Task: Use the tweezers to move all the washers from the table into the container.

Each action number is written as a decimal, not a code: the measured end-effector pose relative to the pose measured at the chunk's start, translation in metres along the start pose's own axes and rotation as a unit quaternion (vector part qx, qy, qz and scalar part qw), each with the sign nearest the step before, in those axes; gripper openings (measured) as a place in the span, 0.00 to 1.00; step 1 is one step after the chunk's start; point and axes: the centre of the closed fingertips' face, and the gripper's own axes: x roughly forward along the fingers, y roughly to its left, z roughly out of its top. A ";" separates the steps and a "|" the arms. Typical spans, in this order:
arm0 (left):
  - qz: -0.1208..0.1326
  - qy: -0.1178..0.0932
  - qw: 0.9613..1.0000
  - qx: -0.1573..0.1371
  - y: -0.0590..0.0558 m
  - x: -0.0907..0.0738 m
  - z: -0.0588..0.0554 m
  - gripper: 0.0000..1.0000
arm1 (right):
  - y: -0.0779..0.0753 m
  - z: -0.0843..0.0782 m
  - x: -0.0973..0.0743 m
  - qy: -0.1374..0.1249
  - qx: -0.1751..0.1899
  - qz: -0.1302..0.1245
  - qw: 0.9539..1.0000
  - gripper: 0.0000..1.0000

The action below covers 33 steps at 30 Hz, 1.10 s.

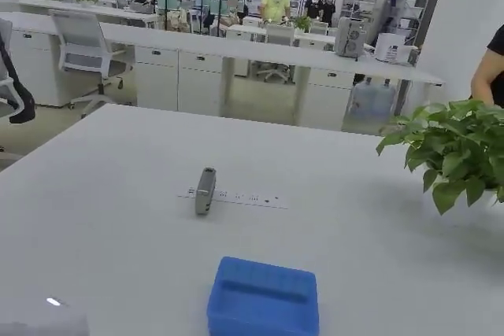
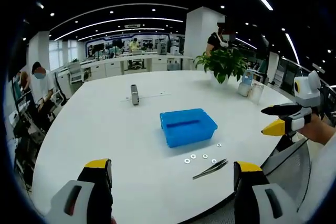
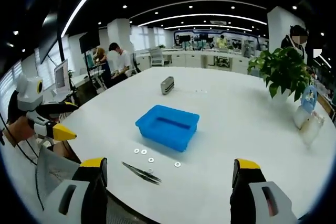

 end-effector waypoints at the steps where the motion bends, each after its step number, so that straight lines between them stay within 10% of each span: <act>1: -0.001 0.000 1.000 -0.001 -0.001 0.000 0.000 0.99 | 0.000 -0.001 0.000 0.002 0.000 0.000 1.000 0.99; 33: -0.012 0.017 1.000 0.011 0.001 0.019 -0.003 0.99 | 0.000 -0.004 0.017 0.016 0.010 0.008 1.000 0.99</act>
